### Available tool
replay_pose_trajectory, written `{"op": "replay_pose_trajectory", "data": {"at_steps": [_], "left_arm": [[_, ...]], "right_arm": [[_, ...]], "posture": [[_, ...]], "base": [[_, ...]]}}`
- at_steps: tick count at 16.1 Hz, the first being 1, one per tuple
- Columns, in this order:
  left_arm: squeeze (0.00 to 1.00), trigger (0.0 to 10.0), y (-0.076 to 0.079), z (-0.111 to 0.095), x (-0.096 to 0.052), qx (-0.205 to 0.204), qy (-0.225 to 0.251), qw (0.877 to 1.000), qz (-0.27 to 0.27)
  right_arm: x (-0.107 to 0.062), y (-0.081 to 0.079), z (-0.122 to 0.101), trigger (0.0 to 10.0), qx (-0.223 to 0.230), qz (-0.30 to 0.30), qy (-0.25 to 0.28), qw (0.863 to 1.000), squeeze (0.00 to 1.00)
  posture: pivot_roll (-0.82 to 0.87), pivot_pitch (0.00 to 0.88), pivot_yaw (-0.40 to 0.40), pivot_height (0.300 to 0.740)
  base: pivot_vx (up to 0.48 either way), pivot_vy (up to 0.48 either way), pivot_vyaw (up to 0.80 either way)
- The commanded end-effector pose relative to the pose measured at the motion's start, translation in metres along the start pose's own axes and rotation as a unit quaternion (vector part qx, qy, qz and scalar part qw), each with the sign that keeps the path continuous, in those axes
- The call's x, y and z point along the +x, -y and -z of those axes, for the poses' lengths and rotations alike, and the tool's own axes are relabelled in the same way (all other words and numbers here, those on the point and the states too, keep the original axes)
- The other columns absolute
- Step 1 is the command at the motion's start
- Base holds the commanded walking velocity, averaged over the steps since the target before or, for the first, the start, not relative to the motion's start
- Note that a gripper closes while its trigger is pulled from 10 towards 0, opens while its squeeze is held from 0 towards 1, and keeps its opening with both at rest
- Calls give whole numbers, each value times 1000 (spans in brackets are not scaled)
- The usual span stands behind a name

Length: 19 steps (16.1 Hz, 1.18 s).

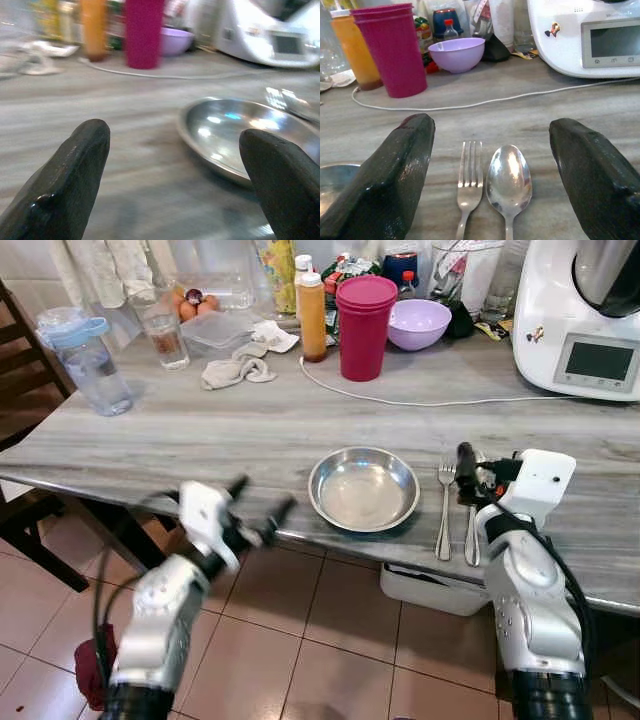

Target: Setting the table

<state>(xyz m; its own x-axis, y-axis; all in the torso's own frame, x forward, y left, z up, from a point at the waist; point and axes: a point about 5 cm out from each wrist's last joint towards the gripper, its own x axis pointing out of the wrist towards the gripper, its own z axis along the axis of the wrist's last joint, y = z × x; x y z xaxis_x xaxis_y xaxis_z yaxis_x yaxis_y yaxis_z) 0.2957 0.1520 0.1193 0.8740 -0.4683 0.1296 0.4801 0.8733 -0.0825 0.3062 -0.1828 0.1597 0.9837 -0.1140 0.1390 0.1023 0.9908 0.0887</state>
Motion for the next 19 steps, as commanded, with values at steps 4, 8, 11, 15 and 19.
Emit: {"op": "replay_pose_trajectory", "data": {"at_steps": [4, 8, 11, 15, 19], "left_arm": [[0, 10000, -13, 0, 7, 11, -12, 995, -101], [0, 10000, -8, 10, 6, 19, -38, 987, -154], [0, 10000, -3, 12, 10, 28, -50, 987, -150], [0, 10000, -7, 5, 15, 37, -47, 983, -171], [0, 10000, -5, 0, 20, 34, -44, 984, -171]], "right_arm": [[-4, -17, -15, 10000, -17, -35, 32, 999, 1000], [-7, -19, -10, 10000, -12, -31, 14, 999, 953], [-7, -19, -8, 10000, -11, -33, 8, 999, 82], [-5, -18, -9, 10000, -9, -29, 7, 1000, 0], [-5, -19, -9, 10000, -9, -28, 7, 1000, 0]], "posture": [[-238, 72, 67, 740], [-225, 78, 70, 740], [-225, 78, 70, 740], [-222, 80, 69, 740], [-223, 78, 71, 740]], "base": [[0, 0, 0], [0, 0, -162], [0, 0, -719], [0, 0, -725], [0, 0, -725]]}}
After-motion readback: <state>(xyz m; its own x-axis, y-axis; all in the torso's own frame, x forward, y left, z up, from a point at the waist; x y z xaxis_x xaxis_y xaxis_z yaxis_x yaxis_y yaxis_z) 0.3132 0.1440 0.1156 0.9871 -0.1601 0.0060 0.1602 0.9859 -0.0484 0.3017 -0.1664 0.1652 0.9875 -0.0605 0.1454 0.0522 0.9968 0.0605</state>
